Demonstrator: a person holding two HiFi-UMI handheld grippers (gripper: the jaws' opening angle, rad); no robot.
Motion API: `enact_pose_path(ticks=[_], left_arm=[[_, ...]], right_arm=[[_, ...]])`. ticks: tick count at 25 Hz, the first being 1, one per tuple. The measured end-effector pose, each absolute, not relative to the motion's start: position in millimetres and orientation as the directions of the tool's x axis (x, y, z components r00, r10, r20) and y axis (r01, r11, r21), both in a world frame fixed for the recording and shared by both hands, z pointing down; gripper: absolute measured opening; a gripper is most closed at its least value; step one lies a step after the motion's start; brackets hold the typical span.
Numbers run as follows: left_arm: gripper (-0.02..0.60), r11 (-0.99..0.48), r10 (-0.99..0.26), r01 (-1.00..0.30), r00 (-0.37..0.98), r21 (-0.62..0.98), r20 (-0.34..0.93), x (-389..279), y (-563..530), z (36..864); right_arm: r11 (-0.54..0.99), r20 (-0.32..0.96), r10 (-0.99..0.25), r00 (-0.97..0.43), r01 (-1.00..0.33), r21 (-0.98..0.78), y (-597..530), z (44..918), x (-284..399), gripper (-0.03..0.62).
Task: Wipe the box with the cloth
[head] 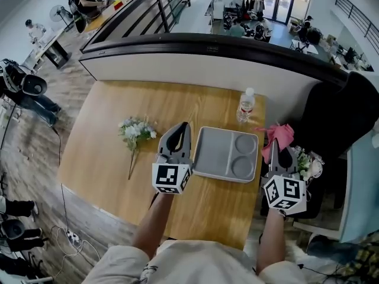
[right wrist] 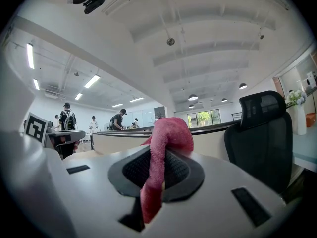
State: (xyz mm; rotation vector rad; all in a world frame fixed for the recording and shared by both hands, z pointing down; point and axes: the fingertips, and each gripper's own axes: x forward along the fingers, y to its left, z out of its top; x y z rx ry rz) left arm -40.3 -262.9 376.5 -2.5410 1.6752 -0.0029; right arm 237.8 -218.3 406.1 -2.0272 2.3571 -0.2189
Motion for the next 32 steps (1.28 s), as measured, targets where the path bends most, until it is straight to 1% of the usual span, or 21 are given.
enact_pose_path(ticks=[14,28,32], left_arm=[[0.014,-0.354,-0.93,-0.932,0.36,-0.071,-0.08,-78,-271,397],[0.014,-0.272,-0.96,-0.962,0.272,-0.009,-0.067,-128,-269,421],[0.014,-0.253,-0.965,-0.967,0.252,0.004,-0.066,-139,-270,425]], right_arm=[[0.253,0.162,-0.95,-0.266,-0.963,-0.092,-256,431,166,0.057],[0.386,0.309,-0.862,-0.402,-0.915,-0.113,-291,469,78,0.057],[0.408,0.379,-0.82,-0.43,-0.902,-0.142,-301,489,56,0.057]])
